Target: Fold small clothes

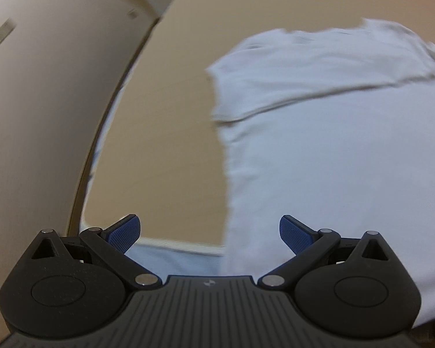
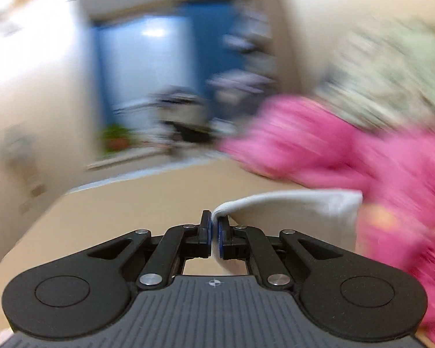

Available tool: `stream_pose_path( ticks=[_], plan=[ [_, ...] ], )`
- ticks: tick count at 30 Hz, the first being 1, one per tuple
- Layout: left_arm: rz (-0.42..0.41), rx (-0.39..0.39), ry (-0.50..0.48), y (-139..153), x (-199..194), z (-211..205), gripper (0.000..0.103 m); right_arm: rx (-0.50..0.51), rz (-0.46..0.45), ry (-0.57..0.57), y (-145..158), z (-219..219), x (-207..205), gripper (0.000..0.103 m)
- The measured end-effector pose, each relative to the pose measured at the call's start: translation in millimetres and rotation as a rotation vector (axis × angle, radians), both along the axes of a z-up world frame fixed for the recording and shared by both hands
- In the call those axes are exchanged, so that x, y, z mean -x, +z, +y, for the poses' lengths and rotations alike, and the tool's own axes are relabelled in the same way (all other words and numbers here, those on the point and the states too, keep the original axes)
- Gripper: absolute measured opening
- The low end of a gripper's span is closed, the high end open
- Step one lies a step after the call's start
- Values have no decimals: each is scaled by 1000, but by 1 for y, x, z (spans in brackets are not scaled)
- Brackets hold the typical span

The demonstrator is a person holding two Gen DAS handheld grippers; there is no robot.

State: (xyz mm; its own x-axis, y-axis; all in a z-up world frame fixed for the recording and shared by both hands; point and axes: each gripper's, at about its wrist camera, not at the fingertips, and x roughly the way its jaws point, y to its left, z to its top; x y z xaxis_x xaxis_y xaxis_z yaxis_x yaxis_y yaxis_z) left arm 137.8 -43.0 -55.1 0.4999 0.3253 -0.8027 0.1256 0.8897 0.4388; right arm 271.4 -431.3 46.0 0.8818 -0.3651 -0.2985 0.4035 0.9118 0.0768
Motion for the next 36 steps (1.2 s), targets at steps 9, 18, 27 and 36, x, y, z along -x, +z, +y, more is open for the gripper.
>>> stream_pose_path(
  ticks=[9,18,27,36],
  plan=[
    [-50,58,159,10,-7,84,102,30,393,526,-111,228,-31,49],
    [-70,102,84,13,-17,52,102,-88,357,267,-84,100,44,54],
    [-109,105,31,17,-58,14,102,-251,307,27,-95,-33,35,52],
    [-47,108,30,-15,-125,-19,102,-165,492,25,-163,-51,-61,51]
  ],
)
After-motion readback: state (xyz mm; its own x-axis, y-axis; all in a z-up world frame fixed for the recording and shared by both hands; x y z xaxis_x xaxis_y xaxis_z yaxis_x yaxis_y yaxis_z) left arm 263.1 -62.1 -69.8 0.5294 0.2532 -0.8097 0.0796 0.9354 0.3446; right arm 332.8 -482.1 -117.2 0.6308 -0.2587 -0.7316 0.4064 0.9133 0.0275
